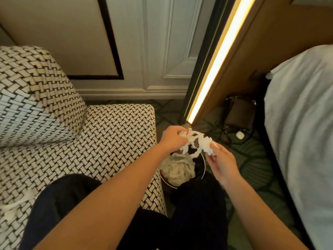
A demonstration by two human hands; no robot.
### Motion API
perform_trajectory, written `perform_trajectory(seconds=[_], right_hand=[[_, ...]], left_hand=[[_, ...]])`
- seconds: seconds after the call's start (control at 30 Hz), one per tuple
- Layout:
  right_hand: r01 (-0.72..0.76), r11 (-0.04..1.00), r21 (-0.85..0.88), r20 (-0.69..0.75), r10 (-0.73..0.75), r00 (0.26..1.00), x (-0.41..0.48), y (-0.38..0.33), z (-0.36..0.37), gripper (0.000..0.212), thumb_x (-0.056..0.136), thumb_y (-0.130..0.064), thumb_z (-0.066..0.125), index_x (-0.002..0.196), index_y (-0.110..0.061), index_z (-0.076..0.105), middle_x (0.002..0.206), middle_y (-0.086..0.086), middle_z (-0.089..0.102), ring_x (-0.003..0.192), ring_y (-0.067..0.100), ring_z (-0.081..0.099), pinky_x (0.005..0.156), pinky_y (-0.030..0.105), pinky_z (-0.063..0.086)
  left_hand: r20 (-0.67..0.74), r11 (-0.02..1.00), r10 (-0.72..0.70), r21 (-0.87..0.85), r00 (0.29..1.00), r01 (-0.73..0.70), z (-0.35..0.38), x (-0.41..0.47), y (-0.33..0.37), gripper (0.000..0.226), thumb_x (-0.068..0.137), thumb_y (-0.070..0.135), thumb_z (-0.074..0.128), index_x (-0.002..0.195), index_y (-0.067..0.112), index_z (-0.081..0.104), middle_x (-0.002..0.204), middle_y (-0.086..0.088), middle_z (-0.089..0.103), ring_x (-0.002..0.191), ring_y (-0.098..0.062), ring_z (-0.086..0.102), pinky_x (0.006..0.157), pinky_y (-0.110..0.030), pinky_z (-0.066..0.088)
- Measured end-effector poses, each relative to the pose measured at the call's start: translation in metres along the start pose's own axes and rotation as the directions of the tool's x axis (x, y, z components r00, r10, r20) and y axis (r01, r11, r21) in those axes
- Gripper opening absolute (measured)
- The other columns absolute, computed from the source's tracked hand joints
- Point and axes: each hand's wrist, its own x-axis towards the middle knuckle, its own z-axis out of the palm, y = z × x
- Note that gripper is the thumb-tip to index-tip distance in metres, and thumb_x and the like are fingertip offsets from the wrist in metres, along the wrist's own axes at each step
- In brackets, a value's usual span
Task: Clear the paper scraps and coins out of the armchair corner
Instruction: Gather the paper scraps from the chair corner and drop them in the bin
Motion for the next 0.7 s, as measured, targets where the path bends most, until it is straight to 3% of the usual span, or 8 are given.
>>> perform_trajectory(seconds=[0.1, 0.27, 0.4, 0.5, 0.6, 0.7], right_hand=[[-0.037, 0.999, 0.022, -0.023, 0.038, 0.999, 0.006, 0.007, -0.007, 0.012, 0.093, -0.009, 0.055, 0.102, -0.011, 0.062, 0.107, 0.007, 0.065, 0.100, 0.014, 0.061, 0.089, 0.027, 0.047], [-0.103, 0.989, 0.109, -0.066, 0.111, 0.992, 0.013, 0.019, -0.015, 0.024, 0.093, -0.008, 0.055, 0.116, -0.006, 0.059, 0.114, 0.009, 0.063, 0.106, 0.017, 0.060, 0.091, 0.028, 0.048], [-0.156, 0.969, 0.190, -0.108, 0.178, 0.978, 0.012, 0.022, -0.015, 0.011, 0.092, -0.005, 0.055, 0.102, -0.004, 0.058, 0.111, 0.010, 0.057, 0.102, 0.017, 0.057, 0.094, 0.030, 0.047], [-0.194, 0.936, 0.295, -0.081, 0.227, 0.971, 0.012, 0.023, -0.015, 0.004, 0.092, -0.003, 0.054, 0.094, -0.005, 0.057, 0.110, 0.012, 0.057, 0.091, 0.016, 0.058, 0.088, 0.028, 0.048], [-0.224, 0.910, 0.350, -0.082, 0.268, 0.960, 0.014, 0.024, -0.016, 0.014, 0.091, -0.004, 0.056, 0.105, -0.003, 0.058, 0.119, 0.014, 0.056, 0.089, 0.018, 0.057, 0.077, 0.027, 0.049], [-0.250, 0.895, 0.370, -0.070, 0.295, 0.953, 0.015, 0.025, -0.014, 0.011, 0.092, -0.007, 0.056, 0.101, -0.002, 0.058, 0.125, 0.015, 0.055, 0.086, 0.018, 0.057, 0.075, 0.027, 0.049]], left_hand=[[0.018, 0.997, -0.060, -0.041, 0.998, 0.060, 0.012, 0.005, -0.009, 0.039, 0.083, 0.005, 0.062, 0.121, 0.015, 0.062, 0.116, -0.004, 0.062, 0.106, -0.018, 0.058, 0.095, -0.036, 0.051], [0.033, 0.988, -0.124, -0.090, 0.992, 0.126, 0.024, 0.008, -0.018, 0.040, 0.084, 0.004, 0.064, 0.122, 0.015, 0.061, 0.114, -0.004, 0.061, 0.100, -0.018, 0.061, 0.084, -0.029, 0.055], [0.073, 0.970, -0.194, -0.137, 0.978, 0.203, 0.024, 0.007, -0.020, 0.048, 0.084, 0.009, 0.065, 0.130, 0.016, 0.053, 0.123, -0.007, 0.058, 0.105, -0.021, 0.060, 0.089, -0.032, 0.053], [0.091, 0.953, -0.222, -0.190, 0.971, 0.236, 0.022, 0.003, -0.019, 0.049, 0.087, 0.011, 0.063, 0.134, 0.018, 0.049, 0.128, -0.006, 0.054, 0.104, -0.021, 0.060, 0.083, -0.029, 0.053], [0.106, 0.942, -0.233, -0.223, 0.967, 0.251, 0.021, 0.000, -0.019, 0.046, 0.089, 0.016, 0.061, 0.134, 0.019, 0.048, 0.129, -0.004, 0.053, 0.105, -0.020, 0.059, 0.086, -0.031, 0.053], [0.127, 0.936, -0.236, -0.238, 0.964, 0.260, 0.018, -0.005, -0.018, 0.041, 0.092, 0.020, 0.057, 0.133, 0.019, 0.049, 0.126, -0.003, 0.053, 0.102, -0.017, 0.058, 0.079, -0.026, 0.052]])
